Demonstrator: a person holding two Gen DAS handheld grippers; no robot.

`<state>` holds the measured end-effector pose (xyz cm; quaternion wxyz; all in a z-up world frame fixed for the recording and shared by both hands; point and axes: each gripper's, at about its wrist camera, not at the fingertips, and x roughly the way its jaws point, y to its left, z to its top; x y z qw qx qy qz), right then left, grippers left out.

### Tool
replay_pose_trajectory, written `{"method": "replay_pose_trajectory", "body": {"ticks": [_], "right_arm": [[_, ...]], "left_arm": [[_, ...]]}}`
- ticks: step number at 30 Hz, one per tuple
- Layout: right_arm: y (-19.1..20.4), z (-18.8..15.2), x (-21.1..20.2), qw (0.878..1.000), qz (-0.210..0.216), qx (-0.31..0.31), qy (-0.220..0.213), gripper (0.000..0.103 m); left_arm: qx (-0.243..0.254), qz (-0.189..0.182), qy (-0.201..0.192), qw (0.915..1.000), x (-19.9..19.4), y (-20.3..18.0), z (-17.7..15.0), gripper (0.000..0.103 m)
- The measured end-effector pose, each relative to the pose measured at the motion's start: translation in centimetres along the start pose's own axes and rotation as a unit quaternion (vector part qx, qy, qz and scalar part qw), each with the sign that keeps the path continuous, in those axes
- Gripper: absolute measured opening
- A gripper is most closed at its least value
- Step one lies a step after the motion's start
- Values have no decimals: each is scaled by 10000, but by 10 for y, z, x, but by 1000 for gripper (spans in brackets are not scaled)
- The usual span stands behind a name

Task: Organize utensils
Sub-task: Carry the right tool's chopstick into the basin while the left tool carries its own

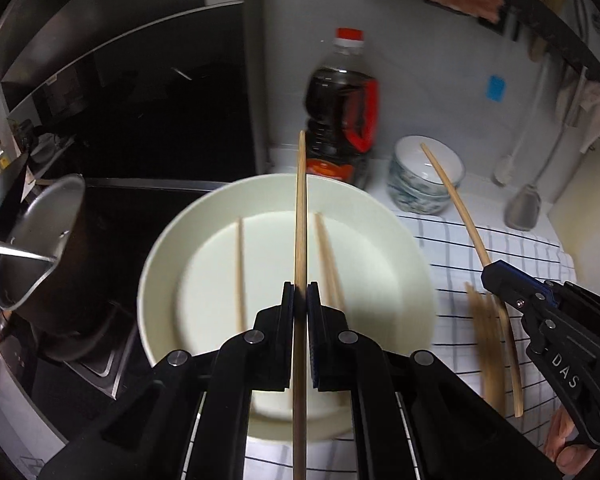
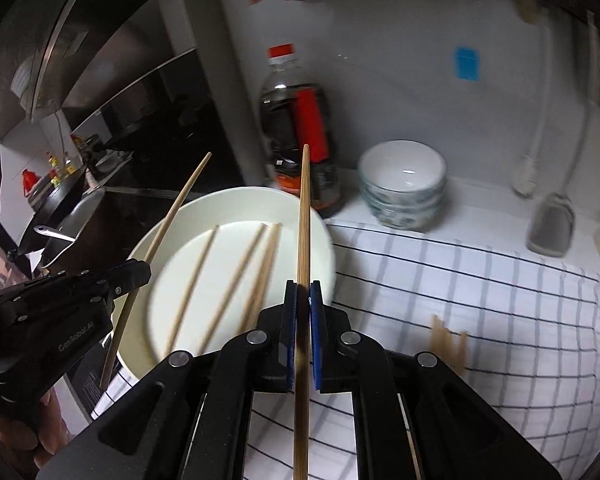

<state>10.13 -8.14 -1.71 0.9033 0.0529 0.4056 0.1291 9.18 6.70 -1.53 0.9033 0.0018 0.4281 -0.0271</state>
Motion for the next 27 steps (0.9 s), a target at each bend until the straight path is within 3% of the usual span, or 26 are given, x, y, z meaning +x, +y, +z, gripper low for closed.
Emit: {"method": "replay_pose_trajectory", "body": {"ticks": [6, 12, 27], "right_arm": [[36, 17, 53, 9995, 161, -53, 263, 6], [54, 19, 98, 9979, 41, 7, 646, 6], [55, -1, 142, 9904, -265, 165, 1346, 6]], "left_arm": [[-21, 47, 172, 9998, 26, 39, 10, 7], [-80, -33, 453, 9989, 59, 57, 3, 7], [-104, -247, 1053, 9941, 112, 64, -17, 8]]}}
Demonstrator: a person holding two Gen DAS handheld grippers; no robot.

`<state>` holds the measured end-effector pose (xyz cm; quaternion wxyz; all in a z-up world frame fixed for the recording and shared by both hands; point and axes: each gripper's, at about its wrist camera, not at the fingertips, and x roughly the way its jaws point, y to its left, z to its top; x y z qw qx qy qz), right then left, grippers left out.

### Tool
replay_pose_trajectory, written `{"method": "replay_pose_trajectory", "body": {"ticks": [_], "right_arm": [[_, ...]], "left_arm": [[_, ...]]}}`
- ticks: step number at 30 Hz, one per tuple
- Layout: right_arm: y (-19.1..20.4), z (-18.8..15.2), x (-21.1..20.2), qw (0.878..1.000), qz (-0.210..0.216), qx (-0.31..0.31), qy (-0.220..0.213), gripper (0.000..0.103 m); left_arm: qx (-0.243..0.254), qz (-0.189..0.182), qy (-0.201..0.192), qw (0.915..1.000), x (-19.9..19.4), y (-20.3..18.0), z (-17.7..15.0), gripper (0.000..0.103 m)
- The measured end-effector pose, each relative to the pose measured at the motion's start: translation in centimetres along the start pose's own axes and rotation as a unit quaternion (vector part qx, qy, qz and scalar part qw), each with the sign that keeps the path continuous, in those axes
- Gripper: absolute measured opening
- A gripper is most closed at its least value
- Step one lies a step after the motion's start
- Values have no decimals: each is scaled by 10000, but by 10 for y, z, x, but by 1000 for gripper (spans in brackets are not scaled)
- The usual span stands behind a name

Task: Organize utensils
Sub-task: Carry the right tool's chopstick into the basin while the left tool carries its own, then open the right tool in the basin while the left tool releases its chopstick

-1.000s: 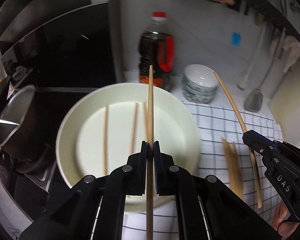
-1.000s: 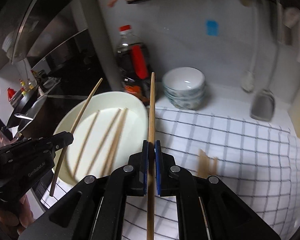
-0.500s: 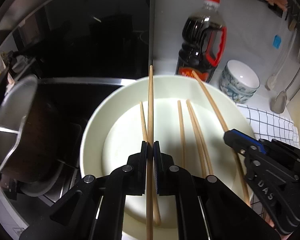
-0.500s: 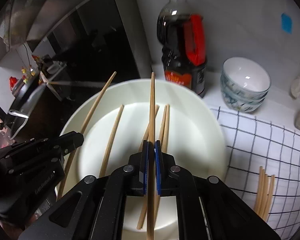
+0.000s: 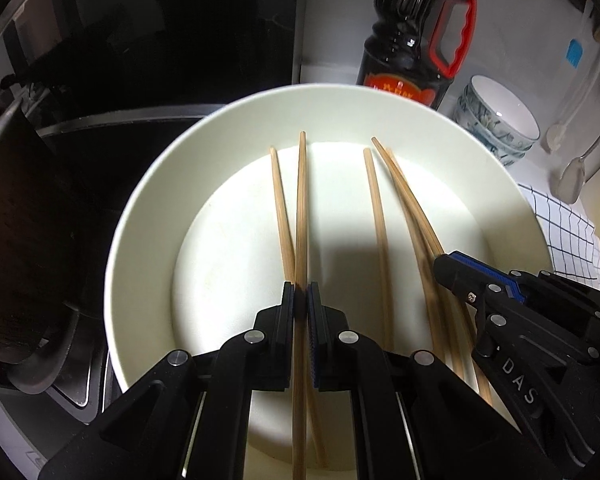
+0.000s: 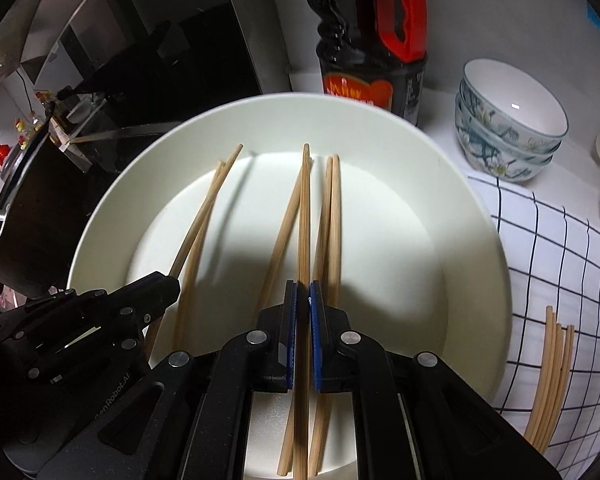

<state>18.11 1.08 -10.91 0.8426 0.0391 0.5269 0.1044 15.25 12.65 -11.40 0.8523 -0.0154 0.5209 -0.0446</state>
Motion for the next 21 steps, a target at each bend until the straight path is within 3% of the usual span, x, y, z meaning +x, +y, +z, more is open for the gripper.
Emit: {"method": "replay_pose_trajectory", "body": {"ticks": [5, 6, 8, 10, 11, 21], "right_arm": [[-1, -4, 1, 10000, -78, 8, -2, 9], [-1, -4, 0, 10000, -97, 0, -17, 19], [-3, -5, -6, 9998, -163, -8, -104, 34], [-4, -6, -14, 9995, -212, -33, -220, 34], [-5, -6, -17, 9994, -236, -44, -251, 34], [-16, -21, -50, 9988, -228, 49, -427, 38]], "left_arm": [[-101, 54, 93, 9999, 0, 5, -3, 10], [-122, 55, 100, 9999, 0, 6, -3, 11], [-183, 75, 119, 9997, -3, 8, -4, 24], [-273, 187, 54, 9994, -8, 12, -6, 62], [-329, 233, -71, 9992, -13, 15, -7, 68], [-376, 367, -318, 9981, -45, 10, -12, 72]]}}
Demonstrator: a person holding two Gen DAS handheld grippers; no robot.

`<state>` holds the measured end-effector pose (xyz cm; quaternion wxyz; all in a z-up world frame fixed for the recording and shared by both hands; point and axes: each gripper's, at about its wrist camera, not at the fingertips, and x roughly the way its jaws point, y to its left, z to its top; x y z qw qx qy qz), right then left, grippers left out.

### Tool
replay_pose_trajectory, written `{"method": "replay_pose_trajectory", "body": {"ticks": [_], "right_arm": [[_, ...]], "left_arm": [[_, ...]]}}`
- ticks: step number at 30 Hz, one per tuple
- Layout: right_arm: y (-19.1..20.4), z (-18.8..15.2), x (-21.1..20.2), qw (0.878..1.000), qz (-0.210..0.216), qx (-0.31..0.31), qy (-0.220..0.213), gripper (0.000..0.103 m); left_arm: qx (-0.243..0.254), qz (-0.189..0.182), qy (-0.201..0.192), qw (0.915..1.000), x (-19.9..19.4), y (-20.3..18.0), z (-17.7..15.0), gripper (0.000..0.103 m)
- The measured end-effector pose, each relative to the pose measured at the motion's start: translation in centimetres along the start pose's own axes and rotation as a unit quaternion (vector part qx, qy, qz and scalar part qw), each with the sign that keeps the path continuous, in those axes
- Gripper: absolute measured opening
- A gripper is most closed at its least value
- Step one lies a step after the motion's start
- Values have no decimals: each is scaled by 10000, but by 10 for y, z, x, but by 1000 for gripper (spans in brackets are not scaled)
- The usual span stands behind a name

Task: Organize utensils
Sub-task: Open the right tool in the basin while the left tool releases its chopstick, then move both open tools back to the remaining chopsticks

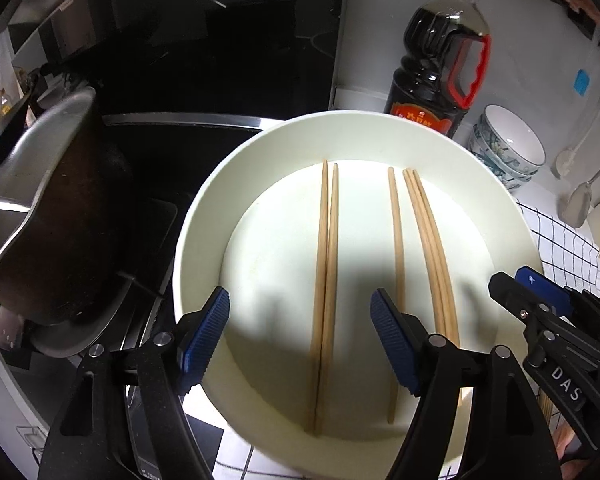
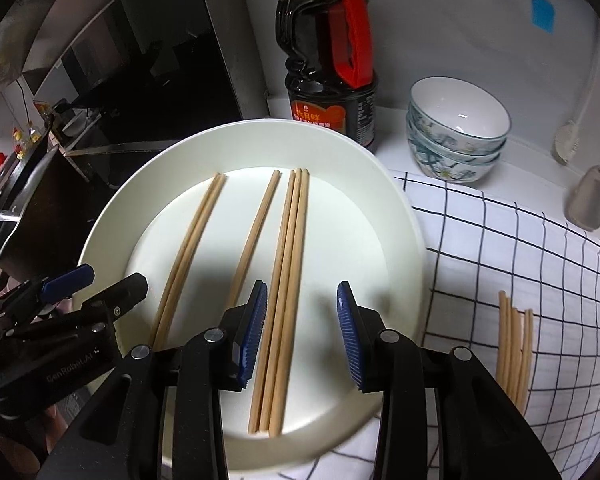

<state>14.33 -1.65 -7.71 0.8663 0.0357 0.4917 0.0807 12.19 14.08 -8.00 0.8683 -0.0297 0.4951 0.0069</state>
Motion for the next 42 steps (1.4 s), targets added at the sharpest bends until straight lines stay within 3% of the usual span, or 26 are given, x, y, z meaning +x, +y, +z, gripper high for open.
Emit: {"method": "replay_pose_trajectory", "body": {"ticks": [9, 25, 42], "right_arm": [[-15, -19, -41, 9998, 44, 99, -142, 43], [-71, -74, -116, 9987, -275, 254, -350, 49], [-168, -133, -128, 9929, -689, 949, -201, 55]], "left_arm": [[97, -95, -46, 9999, -32, -19, -16, 74], [421, -431, -175, 9980, -72, -97, -54, 76], [969, -751, 109, 9924, -62, -186, -95, 80]]}}
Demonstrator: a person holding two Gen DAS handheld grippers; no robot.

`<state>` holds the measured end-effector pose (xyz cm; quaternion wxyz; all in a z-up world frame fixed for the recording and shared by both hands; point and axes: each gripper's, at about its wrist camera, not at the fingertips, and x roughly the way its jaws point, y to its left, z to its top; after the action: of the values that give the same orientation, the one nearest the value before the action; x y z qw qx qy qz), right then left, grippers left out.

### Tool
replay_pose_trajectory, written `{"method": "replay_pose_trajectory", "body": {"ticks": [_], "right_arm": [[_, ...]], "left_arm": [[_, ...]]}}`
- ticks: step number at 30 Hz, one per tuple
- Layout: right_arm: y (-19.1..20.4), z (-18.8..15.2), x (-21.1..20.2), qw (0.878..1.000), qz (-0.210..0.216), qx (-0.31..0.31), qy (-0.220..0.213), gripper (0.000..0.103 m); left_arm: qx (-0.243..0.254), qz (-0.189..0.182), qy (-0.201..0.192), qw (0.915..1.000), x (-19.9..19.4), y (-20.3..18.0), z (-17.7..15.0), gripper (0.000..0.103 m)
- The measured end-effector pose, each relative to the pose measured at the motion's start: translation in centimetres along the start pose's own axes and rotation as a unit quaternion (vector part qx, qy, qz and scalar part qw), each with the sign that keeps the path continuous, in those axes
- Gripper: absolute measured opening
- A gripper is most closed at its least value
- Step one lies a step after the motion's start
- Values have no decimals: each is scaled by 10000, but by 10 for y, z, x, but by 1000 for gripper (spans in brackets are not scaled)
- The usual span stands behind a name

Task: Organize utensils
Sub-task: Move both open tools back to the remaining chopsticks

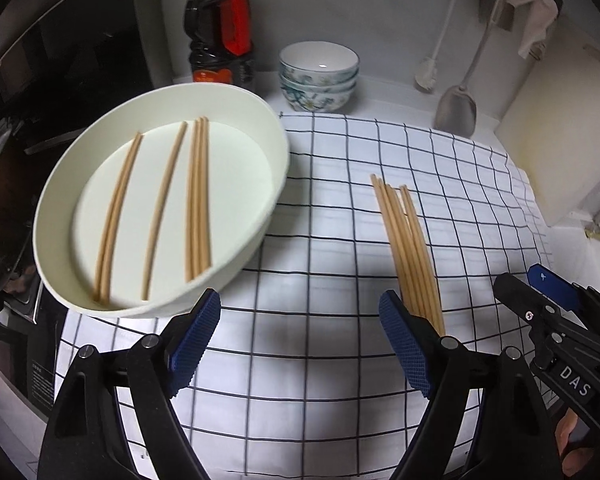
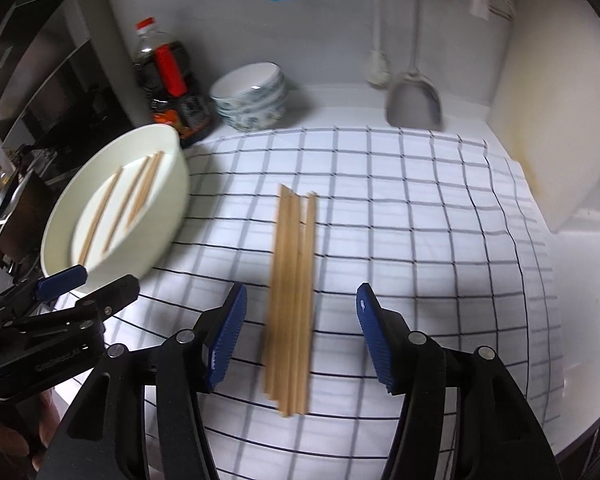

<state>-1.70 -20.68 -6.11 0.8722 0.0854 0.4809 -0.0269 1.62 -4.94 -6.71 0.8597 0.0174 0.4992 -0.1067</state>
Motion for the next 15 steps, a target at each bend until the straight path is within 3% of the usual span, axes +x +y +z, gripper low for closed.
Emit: {"method": "replay_pose_trajectory", "body": {"ticks": [8, 15], "right_arm": [[-32, -16, 31, 9997, -84, 107, 180, 55], [-31, -25, 67, 9994, 12, 26, 348, 55]], "left_arm": [[38, -44, 57, 10000, 23, -20, -10, 83], [-24, 106, 92, 9999, 48, -21, -16, 83]]}}
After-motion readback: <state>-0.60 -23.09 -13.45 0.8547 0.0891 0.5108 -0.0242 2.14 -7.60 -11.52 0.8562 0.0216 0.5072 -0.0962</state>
